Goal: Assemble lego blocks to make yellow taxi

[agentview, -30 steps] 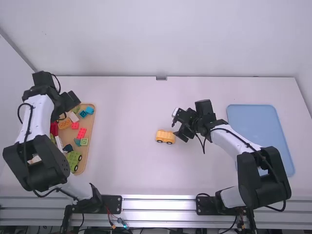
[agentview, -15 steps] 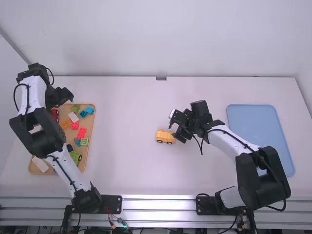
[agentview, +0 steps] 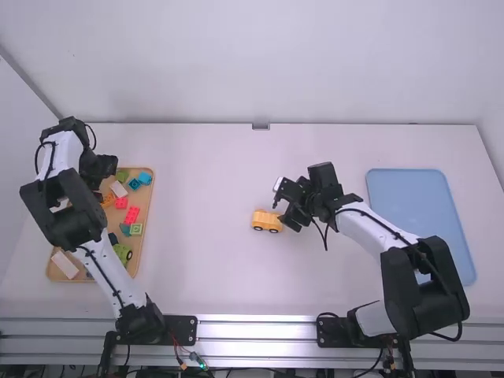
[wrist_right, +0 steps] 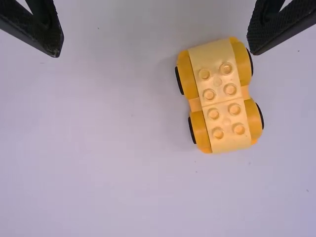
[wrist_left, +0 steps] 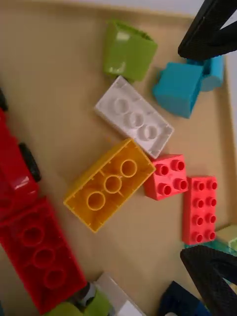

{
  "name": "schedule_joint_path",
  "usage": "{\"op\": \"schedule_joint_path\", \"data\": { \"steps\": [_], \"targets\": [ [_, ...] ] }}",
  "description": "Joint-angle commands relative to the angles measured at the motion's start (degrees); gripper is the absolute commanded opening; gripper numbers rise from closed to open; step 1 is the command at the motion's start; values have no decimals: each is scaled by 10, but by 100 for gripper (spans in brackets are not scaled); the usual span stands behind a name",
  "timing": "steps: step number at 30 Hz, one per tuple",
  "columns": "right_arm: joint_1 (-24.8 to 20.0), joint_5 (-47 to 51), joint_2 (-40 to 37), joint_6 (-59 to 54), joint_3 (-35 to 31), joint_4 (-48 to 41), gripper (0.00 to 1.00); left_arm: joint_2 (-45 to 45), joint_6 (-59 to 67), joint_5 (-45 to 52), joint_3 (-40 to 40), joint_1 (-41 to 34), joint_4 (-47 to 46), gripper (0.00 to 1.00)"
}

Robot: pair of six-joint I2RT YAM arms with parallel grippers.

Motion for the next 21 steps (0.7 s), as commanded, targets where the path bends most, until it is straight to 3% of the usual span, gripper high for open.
{"op": "schedule_joint_path", "data": {
  "steps": [1, 5, 11, 21],
  "targets": [
    [1, -1, -10, 3, -2, -1, 98, -5, -67, -20, -24, 12, 2, 100],
    [1, -1, -10, 3, -2, -2, 98, -5, -142, -36, -46, 24, 4, 100],
    [2, -3, -10, 3, -2, -1, 98, -5, -146, -29, -82, 34, 57, 79],
    [3, -3, -10, 3, -2, -1, 98, -5, -146, -1, -114, 29, 112, 75]
  ]
}}
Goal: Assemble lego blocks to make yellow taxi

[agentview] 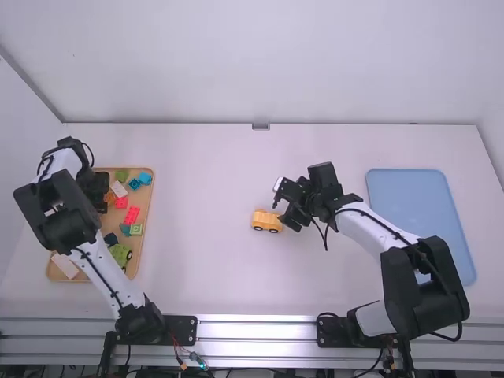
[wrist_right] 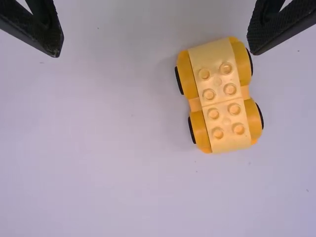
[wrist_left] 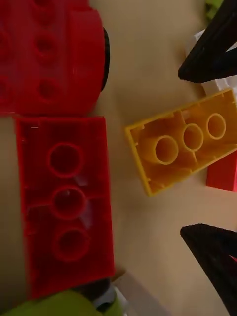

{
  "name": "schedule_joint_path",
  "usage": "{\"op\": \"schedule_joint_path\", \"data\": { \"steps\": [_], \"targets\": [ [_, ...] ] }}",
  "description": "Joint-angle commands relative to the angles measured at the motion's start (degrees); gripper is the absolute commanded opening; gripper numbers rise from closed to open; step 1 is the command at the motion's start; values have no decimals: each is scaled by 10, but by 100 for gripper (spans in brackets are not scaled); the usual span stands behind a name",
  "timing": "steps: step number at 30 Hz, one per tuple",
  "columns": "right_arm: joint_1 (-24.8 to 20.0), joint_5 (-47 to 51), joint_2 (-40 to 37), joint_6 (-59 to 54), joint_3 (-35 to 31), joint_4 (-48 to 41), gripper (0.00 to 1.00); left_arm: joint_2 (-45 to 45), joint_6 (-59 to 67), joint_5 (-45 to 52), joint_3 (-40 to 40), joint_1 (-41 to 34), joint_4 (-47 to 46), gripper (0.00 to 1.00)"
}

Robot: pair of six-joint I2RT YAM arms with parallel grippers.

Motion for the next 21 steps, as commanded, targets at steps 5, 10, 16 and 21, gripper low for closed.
{"op": "schedule_joint_path", "data": {
  "steps": [5, 10, 16, 21],
  "targets": [
    [2, -5, -10, 4, -2, -1, 98, -5, -30, 5, -16, -6, -1, 75],
    [2, -5, -10, 4, -2, -2, 98, -5, -34, 32, -35, -12, 29, 72],
    [2, -5, -10, 4, -2, -12, 98, -5, -51, 27, -38, -16, 36, 67],
    [2, -5, -10, 4, -2, -12, 98, -5, -64, 25, -38, -15, 30, 57]
  ]
}}
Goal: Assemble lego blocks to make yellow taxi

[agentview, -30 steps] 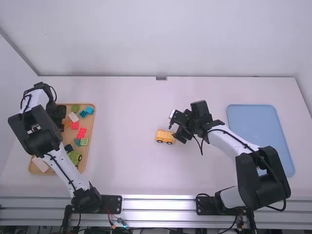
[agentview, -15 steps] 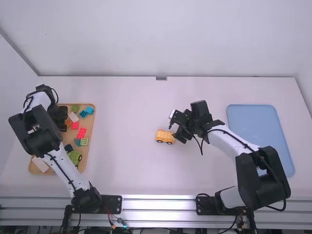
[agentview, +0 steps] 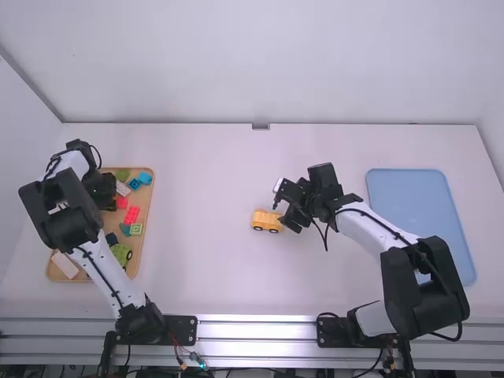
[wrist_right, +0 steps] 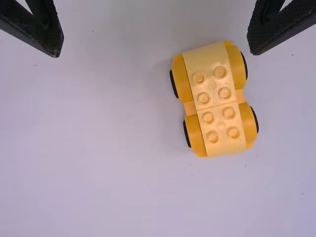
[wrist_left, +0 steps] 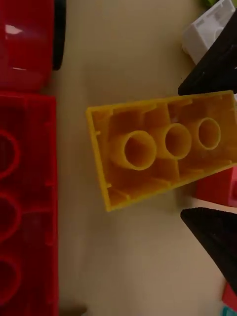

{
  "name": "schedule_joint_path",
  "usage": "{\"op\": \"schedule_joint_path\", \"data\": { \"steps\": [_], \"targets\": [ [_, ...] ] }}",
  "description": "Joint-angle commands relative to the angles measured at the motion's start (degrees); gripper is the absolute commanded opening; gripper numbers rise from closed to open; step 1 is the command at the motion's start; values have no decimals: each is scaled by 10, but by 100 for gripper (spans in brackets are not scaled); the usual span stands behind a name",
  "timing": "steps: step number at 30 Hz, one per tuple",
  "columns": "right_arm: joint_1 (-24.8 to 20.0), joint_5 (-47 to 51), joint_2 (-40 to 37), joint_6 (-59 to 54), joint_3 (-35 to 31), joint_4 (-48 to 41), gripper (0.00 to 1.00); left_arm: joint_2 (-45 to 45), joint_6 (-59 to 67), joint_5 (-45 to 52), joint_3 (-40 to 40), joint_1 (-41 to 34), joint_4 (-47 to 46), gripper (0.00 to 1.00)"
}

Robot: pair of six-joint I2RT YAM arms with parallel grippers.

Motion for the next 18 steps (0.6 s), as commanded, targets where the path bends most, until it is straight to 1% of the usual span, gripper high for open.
{"op": "schedule_joint_path", "data": {
  "steps": [1, 2, 4, 6, 8, 11, 12, 14, 16, 18],
  "targets": [
    [2, -4, -10, 3, -2, -1, 99, -5, -12, -5, -3, -2, -5, 57],
    [2, -4, -10, 3, -2, -1, 98, -5, -12, -7, -3, -2, -5, 57],
    [2, -3, -10, 3, -2, -1, 98, -5, -12, -27, -3, -3, -1, 53],
    [2, -4, -10, 3, -2, -2, 98, -5, -12, -29, -3, -1, -1, 53],
    [2, -6, -10, 3, -2, -1, 98, -5, -12, -31, -3, -3, -1, 50],
    [2, -5, -10, 3, -2, -2, 98, -5, -12, -35, -3, -1, 1, 49],
    [2, -6, -10, 3, -2, -1, 98, -5, -12, -35, -3, -3, 2, 45],
    [2, -6, -10, 3, -2, -1, 98, -5, -12, -35, -3, -3, 4, 42],
    [2, -6, -10, 3, -2, -2, 98, -5, -12, -35, -3, -3, 3, 34],
    [2, -6, -10, 3, -2, -1, 98, -5, -12, -35, -3, -2, 3, 32]
  ]
}}
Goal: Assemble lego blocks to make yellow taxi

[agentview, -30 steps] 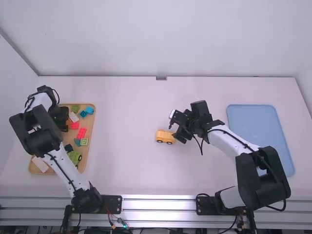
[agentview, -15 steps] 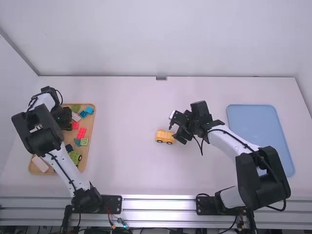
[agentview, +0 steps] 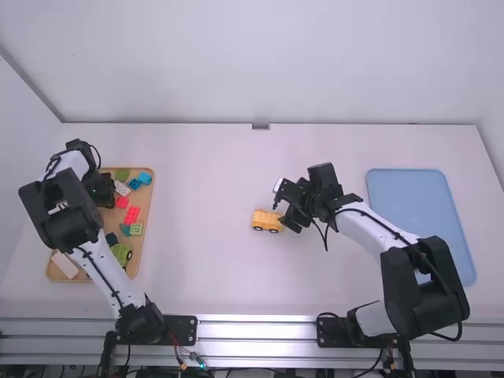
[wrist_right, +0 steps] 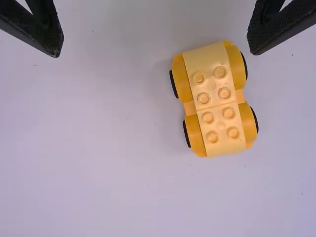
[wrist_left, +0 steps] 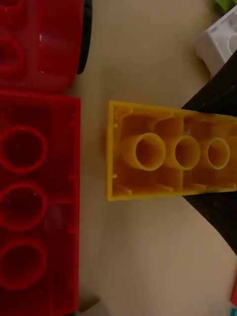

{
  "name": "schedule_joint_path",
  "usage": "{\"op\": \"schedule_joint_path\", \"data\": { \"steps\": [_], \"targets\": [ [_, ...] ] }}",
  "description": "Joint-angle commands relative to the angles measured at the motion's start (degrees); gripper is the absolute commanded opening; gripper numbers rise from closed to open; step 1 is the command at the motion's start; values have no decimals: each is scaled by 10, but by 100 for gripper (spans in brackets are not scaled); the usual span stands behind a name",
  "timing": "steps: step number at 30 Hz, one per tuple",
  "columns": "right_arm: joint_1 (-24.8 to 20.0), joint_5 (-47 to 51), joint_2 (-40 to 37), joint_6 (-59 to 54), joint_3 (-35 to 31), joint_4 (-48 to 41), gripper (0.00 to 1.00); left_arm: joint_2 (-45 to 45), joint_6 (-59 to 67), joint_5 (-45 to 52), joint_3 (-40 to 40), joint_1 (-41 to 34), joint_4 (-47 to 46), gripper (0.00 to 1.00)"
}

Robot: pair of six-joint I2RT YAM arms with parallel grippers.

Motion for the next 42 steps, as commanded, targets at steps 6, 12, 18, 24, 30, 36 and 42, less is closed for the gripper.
{"op": "schedule_joint_path", "data": {
  "steps": [6, 12, 18, 24, 30, 36, 42],
  "targets": [
    [2, -23, -10, 3, -2, 0, 98, -5, 0, -13, -3, -2, -8, 32],
    [2, -55, -10, 3, -2, 6, 98, -12, 74, -13, 13, 1, -9, 30],
    [2, -96, -10, 117, -2, 75, 98, -66, 143, -15, 30, -2, -35, 23],
    [2, -131, -10, 231, -2, 151, 98, -189, 214, 32, -35, -7, -8, 9],
    [2, -199, -10, 367, -2, 247, 98, -339, 355, 225, -213, -32, 188, 4],
    [0, -277, -10, 440, -2, 330, 98, -469, 489, 441, -393, -95, 392, 12],
    [-21, -444, -1, 454, -1, 377, 98, -532, 601, 594, -519, -229, 550, 10]
  ]
}}
